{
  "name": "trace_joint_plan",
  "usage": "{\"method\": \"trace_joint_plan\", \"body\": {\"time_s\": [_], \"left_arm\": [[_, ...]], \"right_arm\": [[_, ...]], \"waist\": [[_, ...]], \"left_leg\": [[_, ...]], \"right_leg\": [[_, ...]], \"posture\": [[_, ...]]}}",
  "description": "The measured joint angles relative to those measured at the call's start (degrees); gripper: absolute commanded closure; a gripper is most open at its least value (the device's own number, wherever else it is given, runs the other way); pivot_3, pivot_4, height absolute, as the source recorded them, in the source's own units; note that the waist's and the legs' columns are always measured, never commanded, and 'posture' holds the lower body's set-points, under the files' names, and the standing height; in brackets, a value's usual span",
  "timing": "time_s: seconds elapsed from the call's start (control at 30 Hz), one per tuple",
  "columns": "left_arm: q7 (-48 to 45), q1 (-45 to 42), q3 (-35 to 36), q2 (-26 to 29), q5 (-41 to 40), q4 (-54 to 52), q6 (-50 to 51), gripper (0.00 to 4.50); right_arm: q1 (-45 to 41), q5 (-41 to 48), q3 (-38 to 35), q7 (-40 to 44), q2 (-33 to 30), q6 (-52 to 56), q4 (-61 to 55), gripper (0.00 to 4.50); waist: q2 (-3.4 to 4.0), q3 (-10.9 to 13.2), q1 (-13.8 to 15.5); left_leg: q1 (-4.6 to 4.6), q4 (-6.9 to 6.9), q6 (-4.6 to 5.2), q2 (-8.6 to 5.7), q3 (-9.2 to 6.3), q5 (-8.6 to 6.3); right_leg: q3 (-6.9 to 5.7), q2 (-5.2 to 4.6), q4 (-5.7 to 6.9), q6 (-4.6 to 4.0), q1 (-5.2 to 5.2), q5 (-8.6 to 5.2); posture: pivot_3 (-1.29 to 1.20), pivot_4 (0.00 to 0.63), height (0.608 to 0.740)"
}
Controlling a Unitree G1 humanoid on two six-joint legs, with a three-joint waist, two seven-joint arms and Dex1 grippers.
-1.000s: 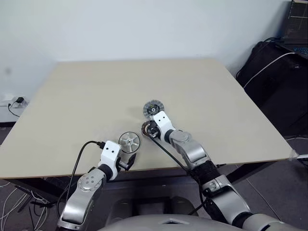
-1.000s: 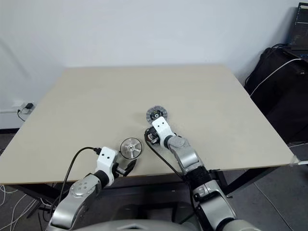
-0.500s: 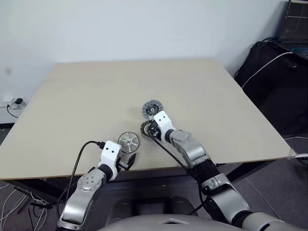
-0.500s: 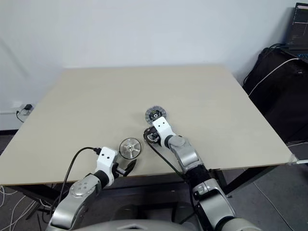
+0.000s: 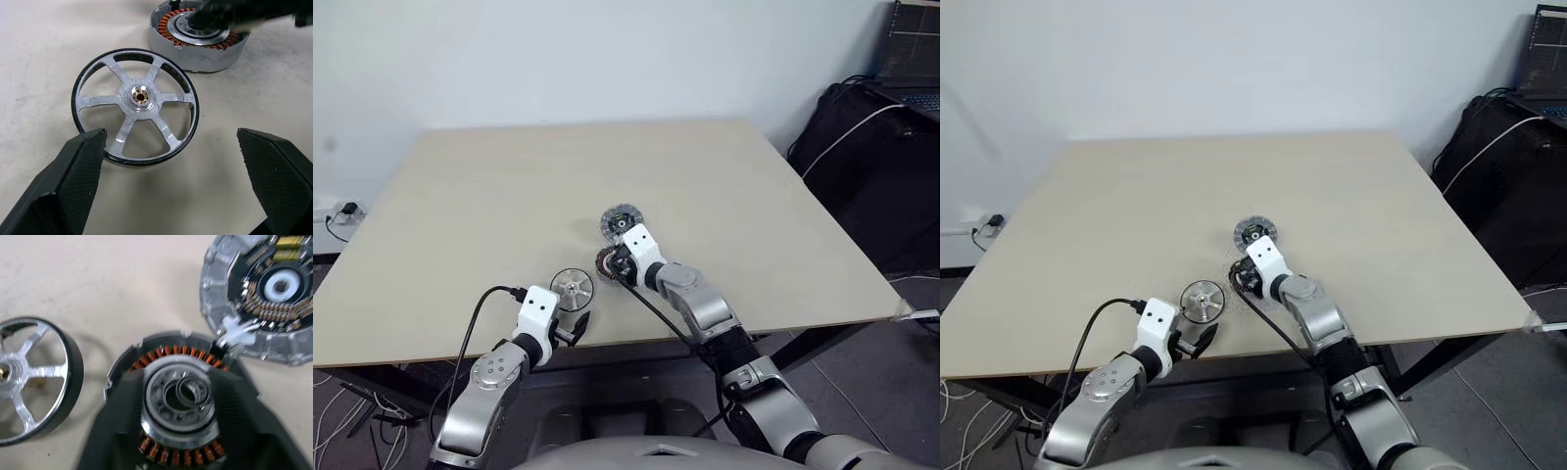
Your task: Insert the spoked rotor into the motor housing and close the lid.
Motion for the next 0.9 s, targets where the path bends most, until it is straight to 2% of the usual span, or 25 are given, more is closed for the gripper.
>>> {"method": "trace_joint_plan", "body": {"time_s": [0.1, 0.13, 0.9], "left_arm": [[0.0, 0.0, 0.0, 0.0, 0.0, 0.0, 0.0, 0.00], [0.0, 0.0, 0.0, 0.0, 0.0, 0.0, 0.0, 0.00], [0.2, 0.0, 0.1, -0.1, 0.0, 0.0, -1.0, 0.00]], "right_arm": [[0.0, -0.6, 0.1, -0.5, 0.0, 0.0, 0.0, 4.31], [0.0, -1.0, 0.2, -0.8, 0.0, 0.0, 0.0, 4.45], [-4.4, -8.0, 2.8, -5.2, 0.8, -2.5, 7.8, 4.45]], "waist": [[0.00, 0.0, 0.0], [0.00, 0.0, 0.0], [0.00, 0.0, 0.0]], "left_leg": [[-0.01, -0.01, 0.00, 0.00, 0.00, 0.00], [-0.01, -0.01, 0.00, 0.00, 0.01, 0.00], [-0.02, -0.01, -0.01, 0.00, 0.01, 0.00]], "right_leg": [[0.00, 0.00, -0.01, 0.00, 0.00, 0.00], [0.00, 0.00, -0.01, -0.01, 0.00, -0.01], [0.01, -0.01, -0.01, -0.02, -0.01, -0.01]], "posture": [[0.00, 0.000, 0.740], [0.00, 0.000, 0.740], [0.00, 0.000, 0.740]]}}
